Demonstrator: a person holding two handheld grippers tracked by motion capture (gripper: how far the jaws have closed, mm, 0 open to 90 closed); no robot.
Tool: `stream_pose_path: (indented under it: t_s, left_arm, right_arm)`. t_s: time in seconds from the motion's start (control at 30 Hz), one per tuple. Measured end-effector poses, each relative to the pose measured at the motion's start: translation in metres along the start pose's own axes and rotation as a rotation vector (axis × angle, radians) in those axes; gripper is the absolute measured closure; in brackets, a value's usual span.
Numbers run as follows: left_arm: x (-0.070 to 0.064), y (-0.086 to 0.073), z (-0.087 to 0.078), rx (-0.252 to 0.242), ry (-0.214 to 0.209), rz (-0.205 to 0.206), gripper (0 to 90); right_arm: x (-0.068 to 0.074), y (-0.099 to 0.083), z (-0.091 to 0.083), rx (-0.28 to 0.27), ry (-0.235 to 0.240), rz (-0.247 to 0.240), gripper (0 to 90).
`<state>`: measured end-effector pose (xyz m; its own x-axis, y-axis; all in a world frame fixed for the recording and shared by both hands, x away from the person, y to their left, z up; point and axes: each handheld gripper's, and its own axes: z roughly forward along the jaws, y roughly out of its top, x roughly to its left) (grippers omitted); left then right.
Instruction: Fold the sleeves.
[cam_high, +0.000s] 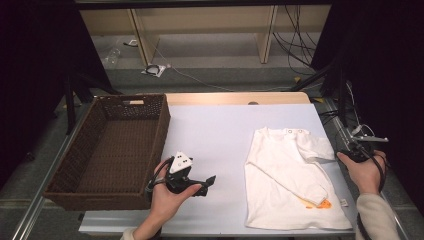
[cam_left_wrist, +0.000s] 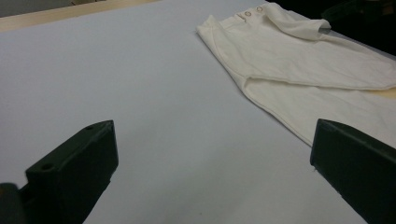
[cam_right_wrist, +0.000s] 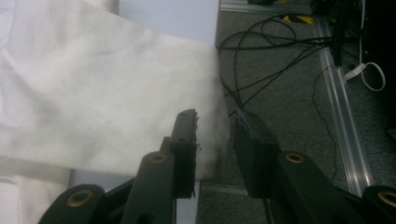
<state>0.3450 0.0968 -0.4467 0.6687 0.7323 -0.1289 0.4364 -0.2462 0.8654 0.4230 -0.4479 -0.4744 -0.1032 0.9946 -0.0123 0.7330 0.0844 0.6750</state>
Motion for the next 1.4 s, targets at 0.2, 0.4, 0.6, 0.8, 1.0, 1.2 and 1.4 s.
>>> stream_pose_path:
  t_s: [0.2, 0.4, 0.6, 0.8, 1.0, 1.2, 1.4]
  left_arm:
    - [0.001, 0.0, -0.001, -0.004, 0.004, 0.0, 0.6]
    - [0.001, 0.0, 0.0, 0.001, 0.003, 0.002, 0.6]
    - [0.0, 0.0, 0.0, 0.0, 0.004, 0.003, 0.6]
    - [0.0, 0.0, 0.0, -0.001, 0.004, 0.003, 0.6]
    - [0.002, 0.0, -0.001, -0.003, 0.008, -0.003, 0.6]
    - [0.001, 0.001, -0.002, -0.006, 0.009, 0.002, 0.6]
    - [0.001, -0.001, 0.0, 0.002, 0.007, 0.001, 0.6]
  right_arm:
    - [0.0, -0.002, 0.004, 0.016, 0.028, 0.024, 73.7]
    - [0.001, -0.004, 0.004, 0.016, 0.06, 0.069, 84.1]
    - [0.004, -0.004, 0.004, 0.01, 0.035, 0.044, 90.0]
    - [0.007, -0.005, 0.004, -0.002, 0.009, 0.003, 90.0]
    - [0.011, -0.001, -0.005, -0.062, -0.015, -0.024, 90.0]
    - [0.019, 0.005, -0.021, -0.155, -0.018, -0.078, 90.0]
    - [0.044, 0.009, -0.037, -0.238, -0.01, -0.212, 90.0]
